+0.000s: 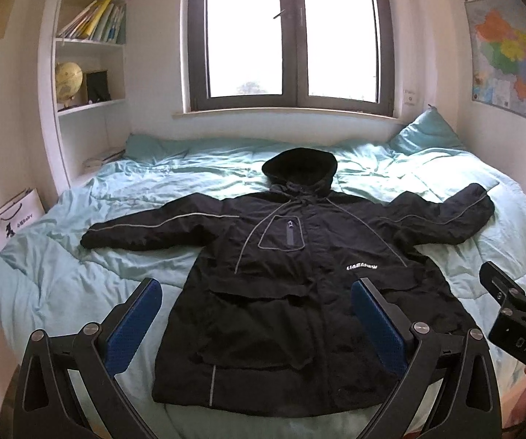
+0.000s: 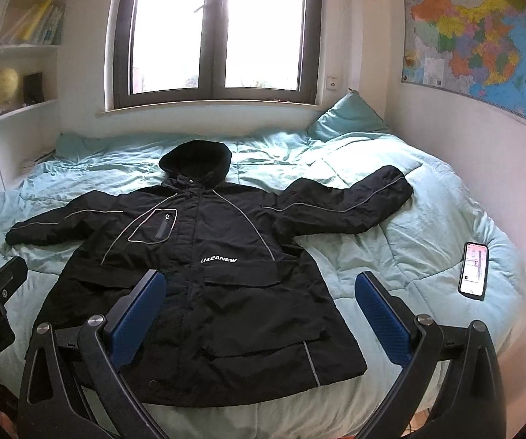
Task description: Fold large clothes
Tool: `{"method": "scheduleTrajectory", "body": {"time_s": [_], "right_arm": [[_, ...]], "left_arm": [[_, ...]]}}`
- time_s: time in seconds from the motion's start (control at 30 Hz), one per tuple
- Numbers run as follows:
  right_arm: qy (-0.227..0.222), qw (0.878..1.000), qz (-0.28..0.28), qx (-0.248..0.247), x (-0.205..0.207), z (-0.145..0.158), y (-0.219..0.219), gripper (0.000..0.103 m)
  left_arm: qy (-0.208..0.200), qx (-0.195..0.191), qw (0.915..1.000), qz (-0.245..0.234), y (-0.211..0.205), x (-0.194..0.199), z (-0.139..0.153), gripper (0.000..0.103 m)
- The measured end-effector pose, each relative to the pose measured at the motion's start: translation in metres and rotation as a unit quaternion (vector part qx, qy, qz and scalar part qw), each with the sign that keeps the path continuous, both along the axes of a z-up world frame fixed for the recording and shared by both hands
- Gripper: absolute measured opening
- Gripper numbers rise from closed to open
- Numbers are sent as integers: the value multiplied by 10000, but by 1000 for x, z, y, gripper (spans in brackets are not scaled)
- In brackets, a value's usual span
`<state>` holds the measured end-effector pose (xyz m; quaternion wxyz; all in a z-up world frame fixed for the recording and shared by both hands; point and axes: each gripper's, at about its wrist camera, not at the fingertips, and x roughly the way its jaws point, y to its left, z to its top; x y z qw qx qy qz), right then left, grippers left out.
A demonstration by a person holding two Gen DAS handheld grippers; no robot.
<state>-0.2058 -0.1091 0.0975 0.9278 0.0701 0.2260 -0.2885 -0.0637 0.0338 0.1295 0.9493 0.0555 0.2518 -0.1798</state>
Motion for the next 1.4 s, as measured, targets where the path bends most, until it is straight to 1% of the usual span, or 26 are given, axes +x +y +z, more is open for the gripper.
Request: {"method": "scheduleTrajectory", "body": {"time_s": [0.07, 0.17, 0.27, 0.33, 0.37, 0.43, 0.47, 0.53, 0.57, 0.63, 0.67, 0.7, 0.77, 0.83, 0.87, 0.93, 1.0, 1.07, 1.13, 1.17, 1.23, 1.3, 1.33, 1.37, 1.4], "right_arm": [[-2, 9997, 167, 149, 5, -2, -6, 103], [8, 9996, 101, 260, 16, -8, -29, 103], [28, 9992, 135, 388, 29, -16, -65, 103], [-2, 9986, 50, 520, 38, -22, -109, 103], [-18, 9985, 10, 546, 40, -23, -125, 103], [-87, 9979, -151, 629, 47, -25, -181, 103], [-113, 9979, -207, 608, 49, -26, -200, 103], [-77, 9982, -461, 371, 59, -27, -254, 103], [-34, 9980, -531, 331, 65, -29, -284, 102], [-23, 9970, -626, 458, 76, -34, -343, 95], [-8, 9964, -686, 508, 80, -36, -365, 92], [50, 9945, -838, 625, 86, -42, -403, 91], [35, 9913, -1032, 813, 91, -49, -457, 90], [-85, 9885, -1186, 939, 91, -56, -502, 89], [-107, 9878, -1243, 934, 93, -58, -512, 89], [-167, 9859, -1298, 1040, 100, -65, -543, 87], [-160, 9833, -1348, 1211, 106, -73, -562, 77], [-105, 9823, -1265, 1376, 116, -85, -581, 77], [78, 9819, -1367, 1309, 128, -94, -591, 77], [87, 9807, -1380, 1383, 133, -98, -598, 77], [-83, 9736, -1211, 1933, 139, -112, -617, 77], [-93, 9700, -1249, 2081, 145, -120, -625, 78], [-105, 9715, -1221, 2029, 146, -121, -624, 76], [-81, 9742, -1144, 1943, 149, -120, -621, 65], [-53, 9755, -1068, 1923, 150, -119, -617, 49]], "left_arm": [[76, 38, 10000, -31, -5, 11, -4, 103], [214, 147, 9995, -169, -23, 34, -12, 103], [450, 273, 9974, -482, -64, 67, -23, 103], [572, 347, 9953, -705, -97, 87, -26, 103], [606, 380, 9940, -832, -114, 96, -27, 103], [654, 413, 9901, -1167, -155, 115, -29, 103], [671, 411, 9879, -1335, -177, 125, -30, 103], [771, 365, 9824, -1663, -222, 146, -34, 103], [814, 301, 9801, -1786, -244, 158, -37, 103], [1118, 101, 9707, -2126, -292, 187, -48, 103], [1264, 34, 9666, -2227, -308, 195, -54, 103], [1469, -53, 9606, -2357, -331, 207, -63, 103], [1616, -93, 9544, -2508, -370, 223, -80, 103], [1585, 12, 9516, -2631, -404, 231, -97, 103], [1584, 56, 9500, -2690, -416, 232, -102, 103], [1674, 111, 9440, -2840, -446, 238, -121, 103], [1823, 136, 9395, -2895, -468, 243, -138, 103], [1954, 153, 9354, -2943, -485, 248, -153, 102], [2016, 167, 9347, -2922, -496, 250, -167, 102], [2066, 175, 9339, -2914, -499, 251, -171, 99], [2165, 217, 9309, -2934, -505, 253, -180, 93], [2159, 230, 9315, -2918, -504, 255, -180, 90], [2138, 227, 9323, -2907, -504, 256, -180, 83], [2118, 233, 9323, -2921, -505, 256, -178, 70], [2133, 226, 9301, -2980, -505, 256, -177, 63]]}}
